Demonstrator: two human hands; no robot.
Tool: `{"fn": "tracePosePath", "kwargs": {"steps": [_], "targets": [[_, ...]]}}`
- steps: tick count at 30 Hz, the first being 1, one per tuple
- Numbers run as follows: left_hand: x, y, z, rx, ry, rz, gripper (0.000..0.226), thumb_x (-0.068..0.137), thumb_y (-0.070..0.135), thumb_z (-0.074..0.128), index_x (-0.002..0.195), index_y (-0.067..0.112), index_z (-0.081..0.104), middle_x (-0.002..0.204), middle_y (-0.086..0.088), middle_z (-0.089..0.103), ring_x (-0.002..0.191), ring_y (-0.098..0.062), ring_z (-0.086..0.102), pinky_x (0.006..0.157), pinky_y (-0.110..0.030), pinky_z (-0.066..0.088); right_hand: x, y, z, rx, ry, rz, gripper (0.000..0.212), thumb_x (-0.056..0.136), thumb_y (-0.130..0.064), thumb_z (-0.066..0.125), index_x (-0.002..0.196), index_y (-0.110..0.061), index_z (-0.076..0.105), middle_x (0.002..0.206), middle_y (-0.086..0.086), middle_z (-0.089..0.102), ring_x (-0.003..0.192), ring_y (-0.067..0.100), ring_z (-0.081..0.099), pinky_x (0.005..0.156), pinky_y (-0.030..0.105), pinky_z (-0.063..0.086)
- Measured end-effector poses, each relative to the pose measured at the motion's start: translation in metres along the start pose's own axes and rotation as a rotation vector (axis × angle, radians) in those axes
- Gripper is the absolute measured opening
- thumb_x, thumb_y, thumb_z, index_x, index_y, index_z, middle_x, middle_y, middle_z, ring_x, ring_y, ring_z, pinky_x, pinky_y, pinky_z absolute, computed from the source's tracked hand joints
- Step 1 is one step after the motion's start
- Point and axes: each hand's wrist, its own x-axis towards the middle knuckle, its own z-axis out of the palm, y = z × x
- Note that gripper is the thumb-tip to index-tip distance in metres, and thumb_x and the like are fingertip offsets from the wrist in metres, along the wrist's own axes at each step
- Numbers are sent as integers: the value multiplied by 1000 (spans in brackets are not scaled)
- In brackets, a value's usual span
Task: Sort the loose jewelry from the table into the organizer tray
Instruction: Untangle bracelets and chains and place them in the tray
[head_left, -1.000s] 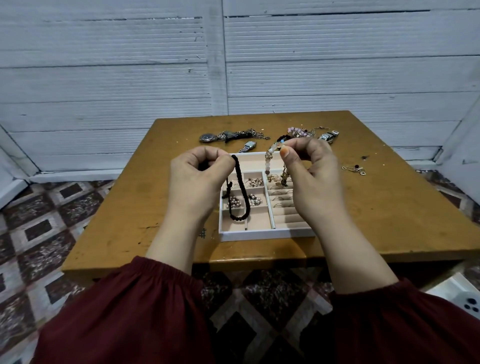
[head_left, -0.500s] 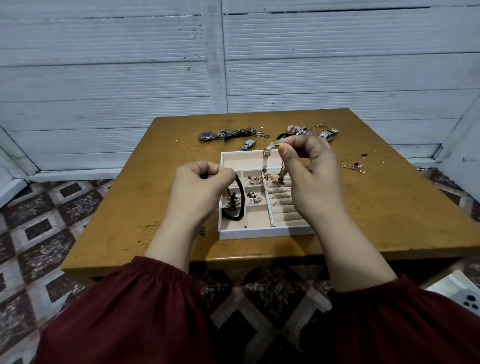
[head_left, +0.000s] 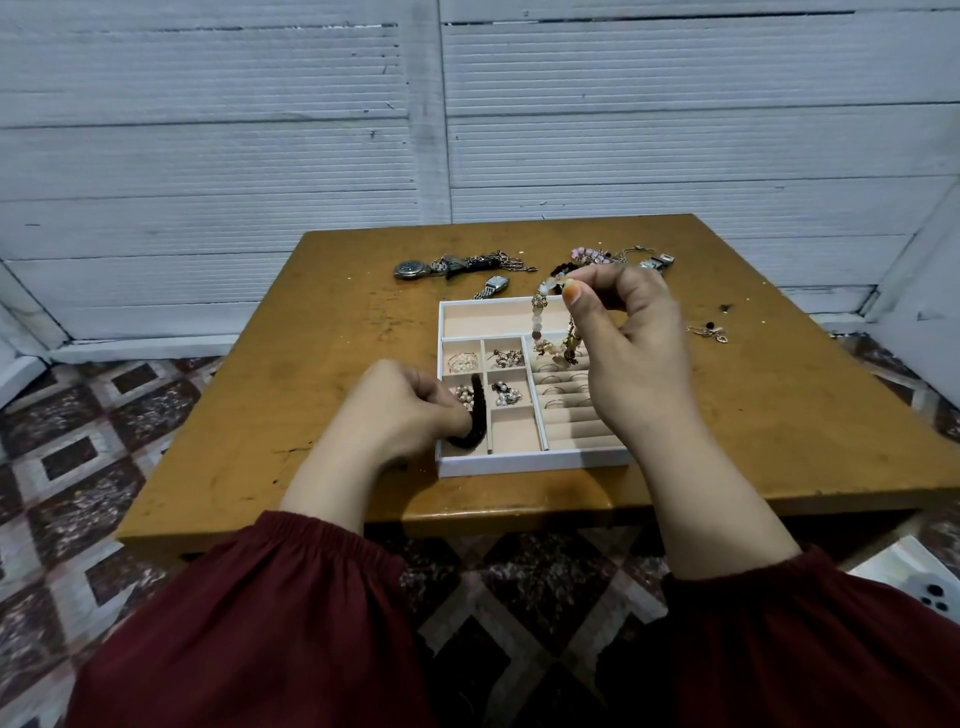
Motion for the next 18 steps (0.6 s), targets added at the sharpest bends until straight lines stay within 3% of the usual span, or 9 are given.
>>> {"fn": "tracePosePath", "kwargs": {"steps": [4,8,13,16,18], "targets": [[2,-1,3,206,0,16,15,65,14,83,55,17,71,54,4,65,55,-13,55,56,-24,43,0,0,1,-3,-7,8,4,88,-30,58,87,-33,60,96,-1,58,91,13,56,85,35,48],[1,3,1,373,13,28,18,68,20,81,56,22,68,59,5,63,60,-13,54,56,-22,39,0,0,3,18,-4,20,4,85,-34,57,83,-36,60,96,4,61,89,18,58,85,42,50],[1,2,-2,229,-44,31,23,73,30,71,67,7,70,51,-2,51,52,-19,45,55,-25,35,1,1,2,8,2,15,3,85,-34,57,84,-36,60,96,1,61,92,17,58,85,37,49],[5,1,-2,120,41,32,30,69,43,68,68,13,68,63,-3,64,59,-21,52,57,-26,40,1,1,1,-1,6,12,5,86,-33,58,83,-37,59,95,-1,59,93,15,57,85,32,47],[7,0,0,159,119,57,26,78,40,67,66,17,64,62,0,62,59,-18,50,52,-26,35,1,0,2,0,3,15,5,86,-33,57,83,-37,59,96,-1,60,93,14,57,85,32,47]]}}
